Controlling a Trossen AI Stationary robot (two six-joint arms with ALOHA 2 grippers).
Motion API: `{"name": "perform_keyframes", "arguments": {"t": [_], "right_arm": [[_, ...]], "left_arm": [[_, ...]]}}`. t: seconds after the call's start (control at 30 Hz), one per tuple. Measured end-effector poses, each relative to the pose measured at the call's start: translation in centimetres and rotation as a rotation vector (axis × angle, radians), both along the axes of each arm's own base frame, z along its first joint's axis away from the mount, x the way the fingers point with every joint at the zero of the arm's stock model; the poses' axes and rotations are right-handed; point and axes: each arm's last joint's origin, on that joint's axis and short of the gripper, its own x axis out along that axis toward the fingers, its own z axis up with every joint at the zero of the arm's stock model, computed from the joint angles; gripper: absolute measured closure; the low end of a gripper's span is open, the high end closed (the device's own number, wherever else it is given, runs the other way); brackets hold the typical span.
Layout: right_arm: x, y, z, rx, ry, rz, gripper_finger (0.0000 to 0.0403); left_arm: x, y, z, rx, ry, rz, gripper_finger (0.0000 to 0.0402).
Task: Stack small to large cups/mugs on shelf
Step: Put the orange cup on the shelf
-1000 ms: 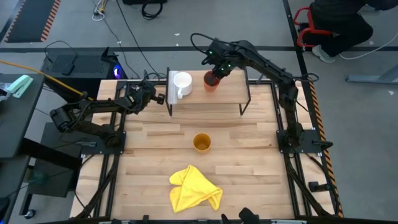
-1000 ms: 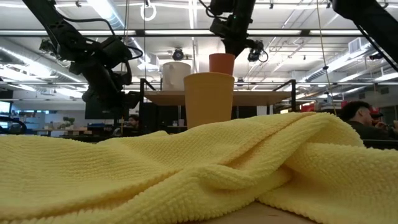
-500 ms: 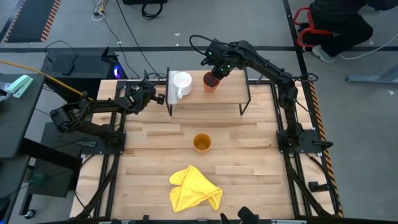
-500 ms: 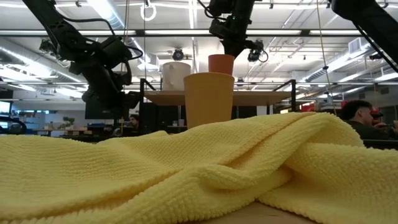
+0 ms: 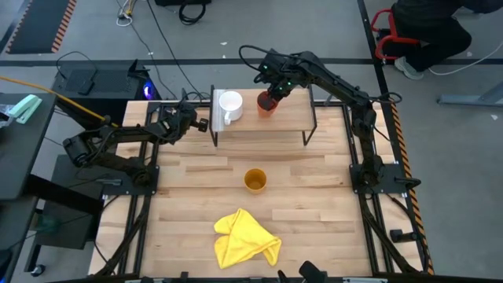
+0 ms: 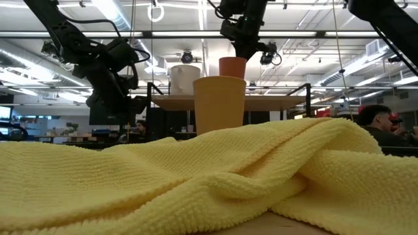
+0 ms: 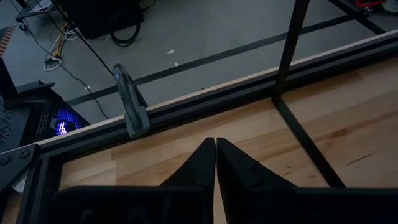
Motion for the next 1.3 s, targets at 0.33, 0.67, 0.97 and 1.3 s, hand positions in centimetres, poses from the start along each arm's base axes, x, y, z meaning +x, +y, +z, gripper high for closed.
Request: {"name": "perform_keyframes", "arguments": {"t": [0.33, 0.67, 0.97, 1.3], "right_arm": [[0.0, 0.0, 0.0, 0.009, 0.002, 0.012, 0.0395], [0.1, -0.2, -1.0, 0.025, 0.03, 0.01, 0.0395], [0.1, -0.7, -0.9, 0.006, 0.015, 0.014, 0.0395], [0.5, -0.9, -0.7, -0.025, -0.033, 0.021, 0.0366]], "left_arm": [[0.0, 0.0, 0.0, -0.001, 0.001, 0.0, 0.0387], [-0.1, 0.0, -0.1, -0.006, 0.008, 0.0, 0.0384], [-0.1, 0.0, -0.1, -0.009, 0.004, 0.003, 0.0382], [-0.1, 0.0, -0.1, -0.009, 0.004, 0.004, 0.0387]]}}
